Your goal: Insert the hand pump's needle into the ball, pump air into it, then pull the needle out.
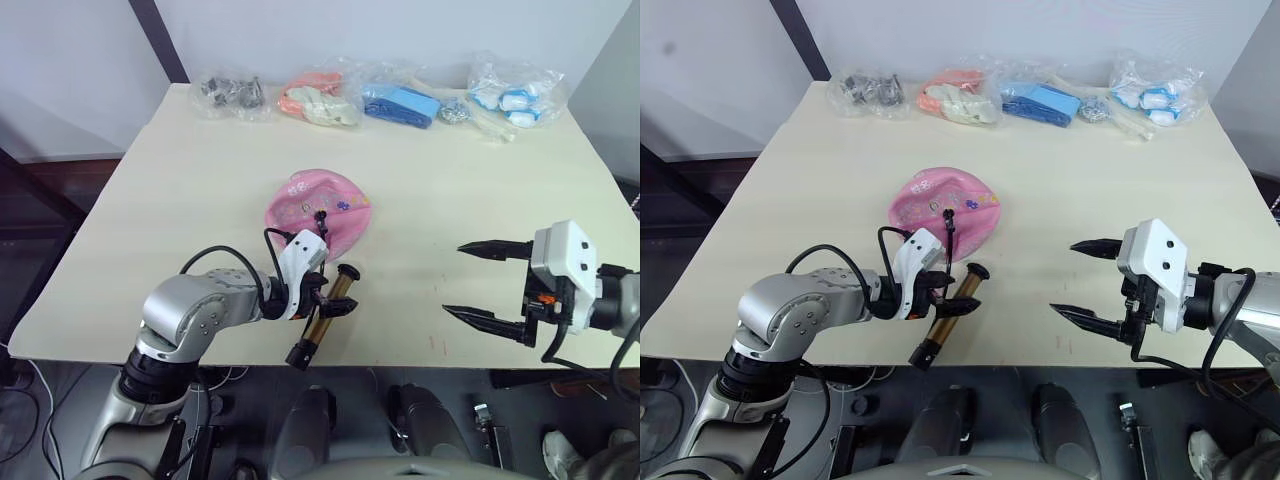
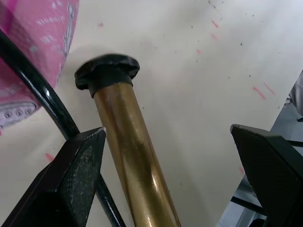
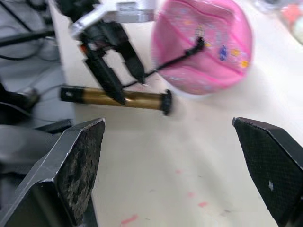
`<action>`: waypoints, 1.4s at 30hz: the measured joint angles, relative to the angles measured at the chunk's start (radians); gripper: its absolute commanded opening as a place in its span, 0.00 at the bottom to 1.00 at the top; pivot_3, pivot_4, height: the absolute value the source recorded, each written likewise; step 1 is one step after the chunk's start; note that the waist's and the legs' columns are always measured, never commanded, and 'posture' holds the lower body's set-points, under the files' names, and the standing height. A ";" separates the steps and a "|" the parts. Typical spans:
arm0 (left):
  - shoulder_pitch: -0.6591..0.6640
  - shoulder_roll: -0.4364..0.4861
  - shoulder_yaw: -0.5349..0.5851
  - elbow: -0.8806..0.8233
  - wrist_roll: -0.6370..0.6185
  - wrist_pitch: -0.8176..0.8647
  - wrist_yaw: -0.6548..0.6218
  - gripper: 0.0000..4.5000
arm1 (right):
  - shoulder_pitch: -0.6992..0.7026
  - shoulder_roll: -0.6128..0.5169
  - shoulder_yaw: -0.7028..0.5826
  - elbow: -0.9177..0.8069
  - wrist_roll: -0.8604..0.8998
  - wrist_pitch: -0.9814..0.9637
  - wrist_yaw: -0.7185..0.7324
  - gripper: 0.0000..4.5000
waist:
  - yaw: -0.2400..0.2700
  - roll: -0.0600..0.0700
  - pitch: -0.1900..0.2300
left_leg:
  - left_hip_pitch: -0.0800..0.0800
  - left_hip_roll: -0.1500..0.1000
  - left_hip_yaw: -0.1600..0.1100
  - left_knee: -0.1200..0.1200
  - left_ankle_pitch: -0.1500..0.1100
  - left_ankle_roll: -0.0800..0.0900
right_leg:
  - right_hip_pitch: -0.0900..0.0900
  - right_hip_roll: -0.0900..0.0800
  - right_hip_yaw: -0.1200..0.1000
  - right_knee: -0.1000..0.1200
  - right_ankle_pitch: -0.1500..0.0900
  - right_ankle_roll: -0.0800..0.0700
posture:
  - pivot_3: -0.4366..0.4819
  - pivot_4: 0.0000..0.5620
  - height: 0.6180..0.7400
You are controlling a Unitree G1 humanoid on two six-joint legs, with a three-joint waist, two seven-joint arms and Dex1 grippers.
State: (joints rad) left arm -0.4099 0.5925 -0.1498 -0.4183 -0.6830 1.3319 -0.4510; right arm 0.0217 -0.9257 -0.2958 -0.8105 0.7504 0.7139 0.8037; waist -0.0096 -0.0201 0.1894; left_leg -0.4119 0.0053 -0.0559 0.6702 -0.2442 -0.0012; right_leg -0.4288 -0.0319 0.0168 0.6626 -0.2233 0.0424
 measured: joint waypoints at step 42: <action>-0.296 -0.072 -0.352 0.259 0.254 0.049 -0.039 0.23 | 0.159 0.002 -0.051 -0.041 -0.027 -0.049 0.018 1.00 | 0.005 0.000 0.000 | 0.013 -0.001 0.001 0.000 0.000 0.000 | 0.014 -0.001 0.001 -0.001 -0.001 0.000 | 0.48 0.27 1.00</action>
State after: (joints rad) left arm -0.7056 0.5204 -0.5019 -0.1589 -0.4288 1.3813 -0.4895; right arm 0.1811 -0.9233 -0.3468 -0.8514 0.7232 0.6653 0.8222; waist -0.0049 -0.0205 0.1891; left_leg -0.3987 0.0047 -0.0548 0.6700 -0.2444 -0.0011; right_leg -0.4148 -0.0325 0.0176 0.6611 -0.2244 0.0428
